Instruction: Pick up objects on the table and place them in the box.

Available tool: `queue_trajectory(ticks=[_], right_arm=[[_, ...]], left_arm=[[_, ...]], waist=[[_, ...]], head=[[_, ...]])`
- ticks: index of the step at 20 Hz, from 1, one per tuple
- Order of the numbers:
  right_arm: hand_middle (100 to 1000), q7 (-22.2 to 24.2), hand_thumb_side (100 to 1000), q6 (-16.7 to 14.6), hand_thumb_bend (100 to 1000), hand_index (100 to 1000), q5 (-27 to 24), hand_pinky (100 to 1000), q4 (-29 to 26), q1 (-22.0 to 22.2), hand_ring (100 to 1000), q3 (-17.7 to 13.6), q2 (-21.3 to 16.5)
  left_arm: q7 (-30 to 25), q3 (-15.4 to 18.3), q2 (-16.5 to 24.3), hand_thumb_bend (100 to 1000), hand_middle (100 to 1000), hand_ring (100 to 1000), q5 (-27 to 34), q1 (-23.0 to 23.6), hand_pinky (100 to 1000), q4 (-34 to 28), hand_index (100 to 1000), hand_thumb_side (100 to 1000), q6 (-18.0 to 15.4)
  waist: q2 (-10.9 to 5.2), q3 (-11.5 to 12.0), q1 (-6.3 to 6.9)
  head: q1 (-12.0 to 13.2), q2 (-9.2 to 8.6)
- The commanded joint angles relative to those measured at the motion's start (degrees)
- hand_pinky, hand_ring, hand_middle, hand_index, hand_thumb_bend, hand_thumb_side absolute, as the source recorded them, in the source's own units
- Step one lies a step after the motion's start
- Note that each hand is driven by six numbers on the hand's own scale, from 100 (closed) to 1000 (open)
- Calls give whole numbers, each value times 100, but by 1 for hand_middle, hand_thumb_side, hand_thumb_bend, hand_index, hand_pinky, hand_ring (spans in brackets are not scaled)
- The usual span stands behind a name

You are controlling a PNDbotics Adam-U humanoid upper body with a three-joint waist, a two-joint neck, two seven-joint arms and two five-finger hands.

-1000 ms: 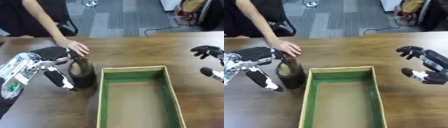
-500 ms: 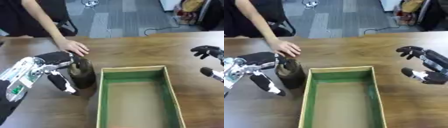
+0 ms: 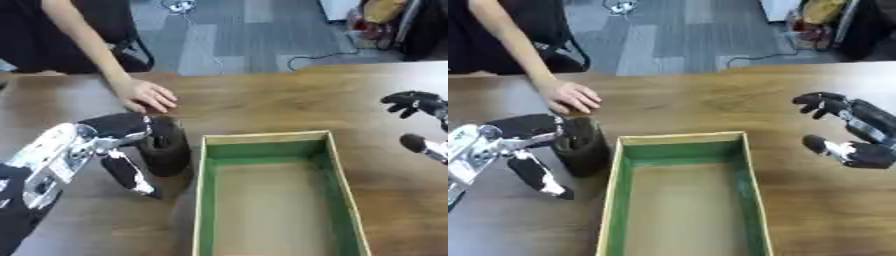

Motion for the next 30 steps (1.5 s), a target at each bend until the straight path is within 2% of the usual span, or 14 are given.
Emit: queue_trajectory(ticks=[1,5,7,9,10,15,23,27,28,30], right_arm=[[882,13,988,6,456,973,-26,714,-50,-81,806,-67,-87],[880,11,988,5,454,973,-27,714,-51,-88,806,-66,-83],[880,9,988,6,454,973,-25,714,-49,-86,806,-68,-81],[880,9,988,6,453,972,-22,714,-47,-85,806,-69,-78],[880,8,988,5,452,973,-22,714,-47,-85,806,-69,-78],[880,3,987,4,451,972,-20,714,-42,-90,806,-71,-75],[880,-8,987,1,450,972,-22,714,-34,-93,806,-73,-74],[880,-9,988,0,448,972,-19,714,-31,-93,805,-73,-72],[880,-10,987,0,448,972,-17,714,-31,-94,806,-73,-72],[880,-16,987,2,447,972,-17,714,-29,-94,805,-79,-69]], left_arm=[[199,124,-4,563,472,100,-215,-63,100,184,601,387,63],[537,221,-127,373,359,100,-593,-122,100,481,482,292,206],[696,259,-173,277,324,100,-736,-143,100,597,447,274,256],[816,276,-200,208,284,100,-818,-153,100,675,407,262,275],[857,278,-209,201,270,100,-842,-156,100,702,399,255,275],[900,281,-225,197,262,100,-905,-157,100,763,393,246,241],[890,290,-219,252,260,100,-909,-151,100,778,388,232,194],[895,302,-231,296,259,100,-950,-161,100,764,385,227,174],[895,305,-231,359,254,100,-965,-161,100,756,378,219,162],[868,324,-217,392,248,100,-1001,-154,100,711,373,216,119]], waist=[[-69,-9,-17],[-66,-16,-24],[-65,-18,-26],[-63,-19,-28],[-63,-17,-29],[-63,-4,-38],[-72,10,-53],[-70,11,-59],[-68,9,-62],[-66,3,-66]], head=[[-8,6],[-1,-5],[-1,-6],[-1,-5],[-2,-4],[1,-3],[-6,-3],[-8,-4],[-9,-6],[-15,-5]])
